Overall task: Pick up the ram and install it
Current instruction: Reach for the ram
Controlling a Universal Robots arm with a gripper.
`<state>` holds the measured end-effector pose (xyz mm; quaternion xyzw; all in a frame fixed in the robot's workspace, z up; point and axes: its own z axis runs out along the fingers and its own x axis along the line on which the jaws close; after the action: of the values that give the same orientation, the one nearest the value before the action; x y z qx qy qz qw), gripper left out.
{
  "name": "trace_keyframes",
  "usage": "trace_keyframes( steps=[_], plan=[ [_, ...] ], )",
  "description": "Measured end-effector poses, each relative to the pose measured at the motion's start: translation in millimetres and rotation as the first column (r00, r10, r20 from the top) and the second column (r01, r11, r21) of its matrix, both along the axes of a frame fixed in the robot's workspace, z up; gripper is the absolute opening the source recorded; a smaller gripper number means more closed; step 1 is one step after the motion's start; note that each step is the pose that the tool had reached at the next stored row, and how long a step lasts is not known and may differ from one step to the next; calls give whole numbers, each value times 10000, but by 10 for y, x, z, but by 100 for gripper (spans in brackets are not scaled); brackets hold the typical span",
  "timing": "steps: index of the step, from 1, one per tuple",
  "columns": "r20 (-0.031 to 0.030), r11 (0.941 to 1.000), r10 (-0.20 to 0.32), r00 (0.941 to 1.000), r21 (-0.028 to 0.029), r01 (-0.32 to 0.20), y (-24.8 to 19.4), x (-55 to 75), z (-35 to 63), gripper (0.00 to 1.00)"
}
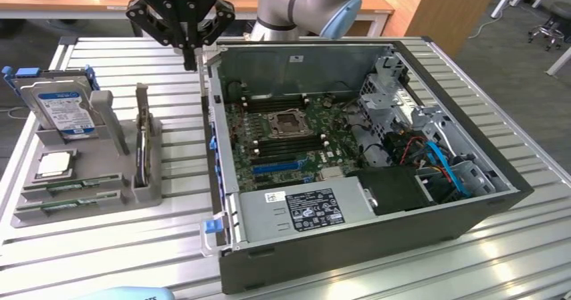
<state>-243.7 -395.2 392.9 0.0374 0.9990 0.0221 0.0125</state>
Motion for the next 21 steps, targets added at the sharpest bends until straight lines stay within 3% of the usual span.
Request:
trace_keyframes(
  steps=[21],
  plan=[
    [0,10000,0,10000,0,0,17,-361,0,10]
  ],
)
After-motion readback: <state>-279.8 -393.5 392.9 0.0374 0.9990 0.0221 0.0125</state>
